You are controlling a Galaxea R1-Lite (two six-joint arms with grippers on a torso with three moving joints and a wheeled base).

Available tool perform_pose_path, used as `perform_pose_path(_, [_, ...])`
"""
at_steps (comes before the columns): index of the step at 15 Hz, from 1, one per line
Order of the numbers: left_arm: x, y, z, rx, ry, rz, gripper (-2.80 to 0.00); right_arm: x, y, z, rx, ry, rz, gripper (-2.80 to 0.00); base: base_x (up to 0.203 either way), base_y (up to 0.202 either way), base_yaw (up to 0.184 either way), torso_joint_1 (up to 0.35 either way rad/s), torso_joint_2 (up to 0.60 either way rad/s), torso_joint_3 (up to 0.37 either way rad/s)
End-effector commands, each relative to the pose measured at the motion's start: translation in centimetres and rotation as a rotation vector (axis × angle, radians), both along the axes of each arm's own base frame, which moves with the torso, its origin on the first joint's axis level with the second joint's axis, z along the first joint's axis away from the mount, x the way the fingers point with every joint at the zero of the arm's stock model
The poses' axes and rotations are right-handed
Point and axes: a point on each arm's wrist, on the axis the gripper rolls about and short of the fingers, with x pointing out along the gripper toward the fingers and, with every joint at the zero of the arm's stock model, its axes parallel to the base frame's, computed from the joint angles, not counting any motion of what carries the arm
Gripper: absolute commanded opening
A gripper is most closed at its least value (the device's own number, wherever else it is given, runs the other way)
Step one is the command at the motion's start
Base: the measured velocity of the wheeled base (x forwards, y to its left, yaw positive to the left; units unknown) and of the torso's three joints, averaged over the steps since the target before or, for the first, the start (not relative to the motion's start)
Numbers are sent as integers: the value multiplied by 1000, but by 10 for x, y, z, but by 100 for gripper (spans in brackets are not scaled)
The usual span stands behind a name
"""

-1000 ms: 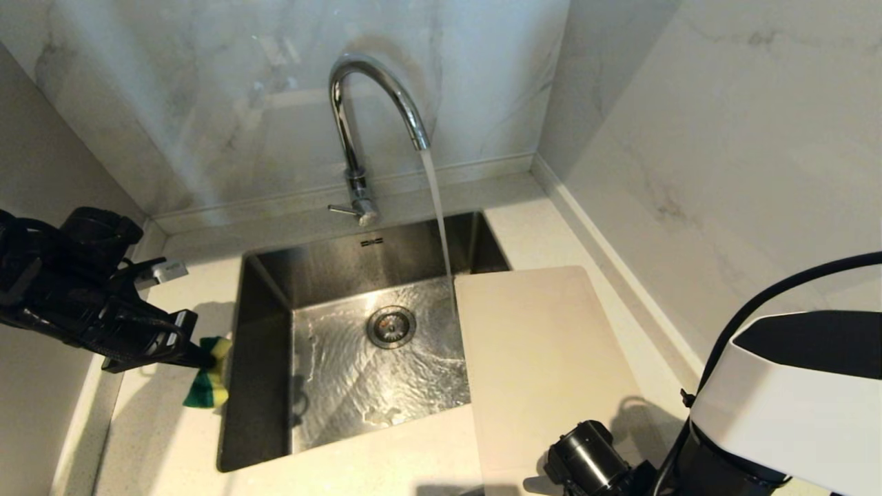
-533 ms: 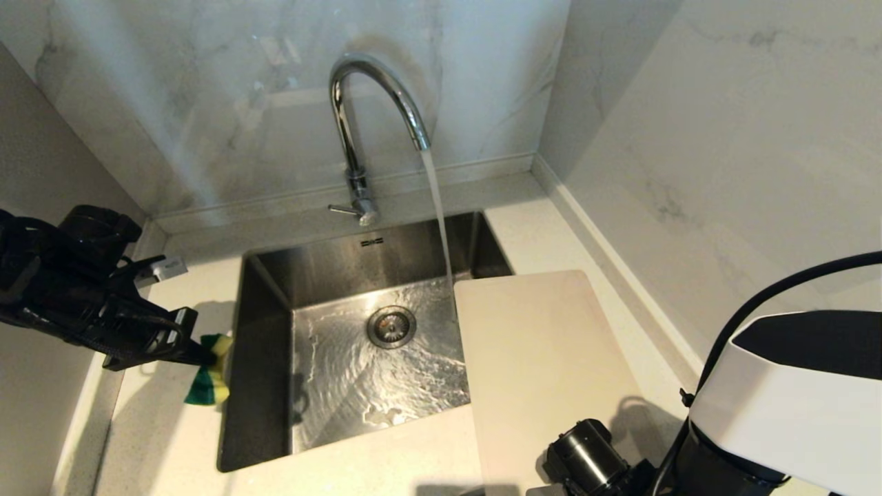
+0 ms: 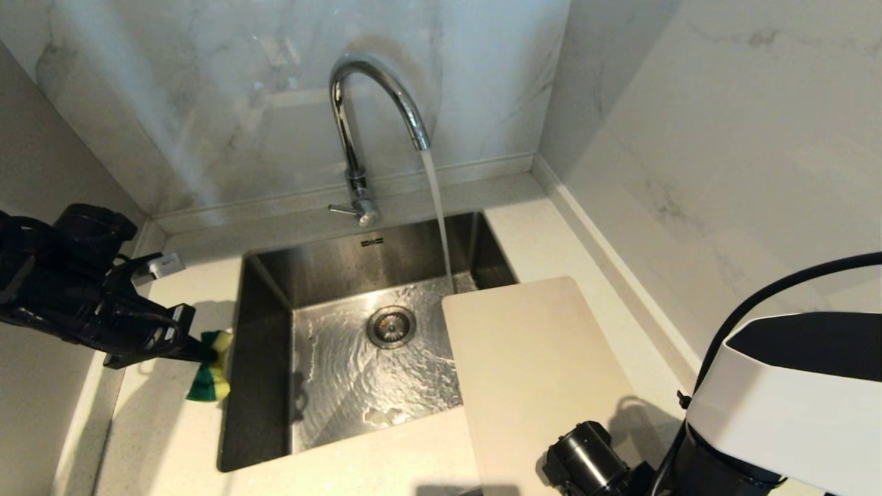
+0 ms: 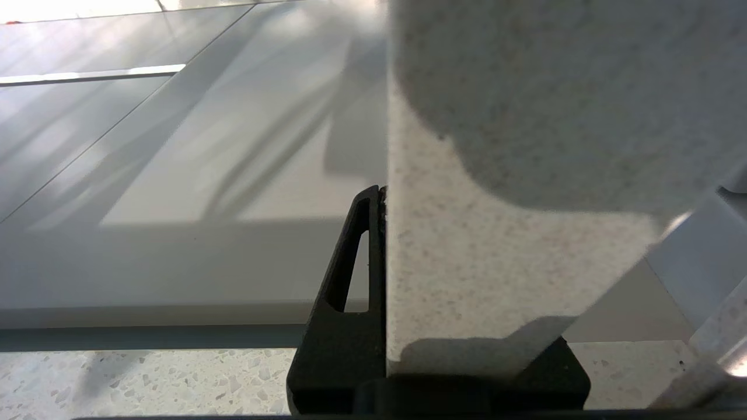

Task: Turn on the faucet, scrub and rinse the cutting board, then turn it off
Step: Pick up the cutting board

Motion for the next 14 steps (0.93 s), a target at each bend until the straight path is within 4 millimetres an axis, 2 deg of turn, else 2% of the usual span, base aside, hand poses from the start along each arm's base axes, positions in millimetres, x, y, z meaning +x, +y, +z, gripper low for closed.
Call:
perform_pose_path(1, [0,0,0,-2,2,1,-280,0,0,-1,-3,-1,6,-280,0,0,0,0,0,0])
perform_pose_path(5, [-1,0,1,-3,-1,0,-280,-2,2,7,11,-25,17,-280,0,0,0,0,0,0])
perform_pose_path(8, [-2,-1,1,-4,-1,-2,-280,-8,4,22,40,-71,37,-280,0,0,0,0,0,0])
perform_pose_path(14, [-4,-4,3,-4,-6,-11,-280,-19,-4,47,42,-175,18,-280,0,0,0,0,0,0])
